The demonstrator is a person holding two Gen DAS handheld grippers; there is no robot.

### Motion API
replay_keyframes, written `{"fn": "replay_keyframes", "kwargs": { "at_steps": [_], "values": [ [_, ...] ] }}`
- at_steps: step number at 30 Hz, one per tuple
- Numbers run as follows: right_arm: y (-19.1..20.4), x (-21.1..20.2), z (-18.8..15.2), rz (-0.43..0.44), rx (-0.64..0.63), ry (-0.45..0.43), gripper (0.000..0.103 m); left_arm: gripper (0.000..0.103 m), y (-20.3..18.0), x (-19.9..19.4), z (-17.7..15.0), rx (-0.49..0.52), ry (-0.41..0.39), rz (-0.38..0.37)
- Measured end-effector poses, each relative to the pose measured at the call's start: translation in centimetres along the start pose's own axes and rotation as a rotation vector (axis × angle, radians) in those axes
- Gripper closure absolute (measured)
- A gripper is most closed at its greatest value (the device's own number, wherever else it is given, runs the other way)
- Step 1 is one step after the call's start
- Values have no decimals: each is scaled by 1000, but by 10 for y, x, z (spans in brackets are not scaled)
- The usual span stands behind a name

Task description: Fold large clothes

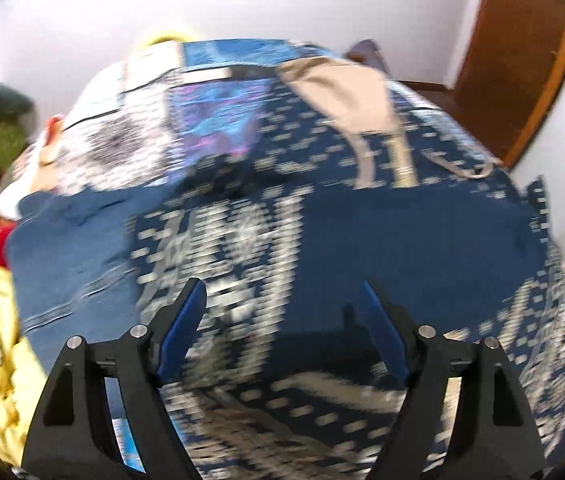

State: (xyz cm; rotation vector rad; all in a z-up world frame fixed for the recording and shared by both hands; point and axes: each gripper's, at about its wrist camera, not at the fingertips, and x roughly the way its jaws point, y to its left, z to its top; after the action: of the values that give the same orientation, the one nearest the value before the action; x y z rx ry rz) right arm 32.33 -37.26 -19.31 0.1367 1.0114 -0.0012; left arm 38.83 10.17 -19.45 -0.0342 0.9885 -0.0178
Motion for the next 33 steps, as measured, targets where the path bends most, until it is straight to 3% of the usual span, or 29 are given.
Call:
{"fn": "replay_keyframes", "kwargs": {
  "at_steps": [4, 6, 13, 18, 20, 22, 25, 27, 33],
  "values": [
    [-25, 26, 0, 46, 110, 65, 10, 24, -41, 17, 6, 50, 14, -71],
    [-36, 46, 0, 109, 164, 114, 10, 24, -60, 30, 7, 80, 32, -96],
    [-53, 106, 8, 287, 378, 200, 13, 24, -93, 61, 9, 116, 66, -126],
    [-61, 136, 13, 348, 546, 211, 16, 24, -101, 67, 9, 133, 15, -90],
    [-59, 139, 17, 340, 561, 188, 23, 24, -102, 68, 9, 132, 9, -86],
    [-56, 142, 21, 295, 546, 174, 50, 24, -102, 69, 10, 126, 8, -85],
    [-52, 144, 26, 233, 495, 139, 78, 24, -102, 65, 11, 122, 11, -78],
    [-48, 139, 32, 218, 460, 124, 91, 24, -100, 54, 9, 124, -3, -81],
    [-34, 71, 57, 327, 358, -24, 97, 24, -86, 11, 7, 113, -86, -80]
  ]
}}
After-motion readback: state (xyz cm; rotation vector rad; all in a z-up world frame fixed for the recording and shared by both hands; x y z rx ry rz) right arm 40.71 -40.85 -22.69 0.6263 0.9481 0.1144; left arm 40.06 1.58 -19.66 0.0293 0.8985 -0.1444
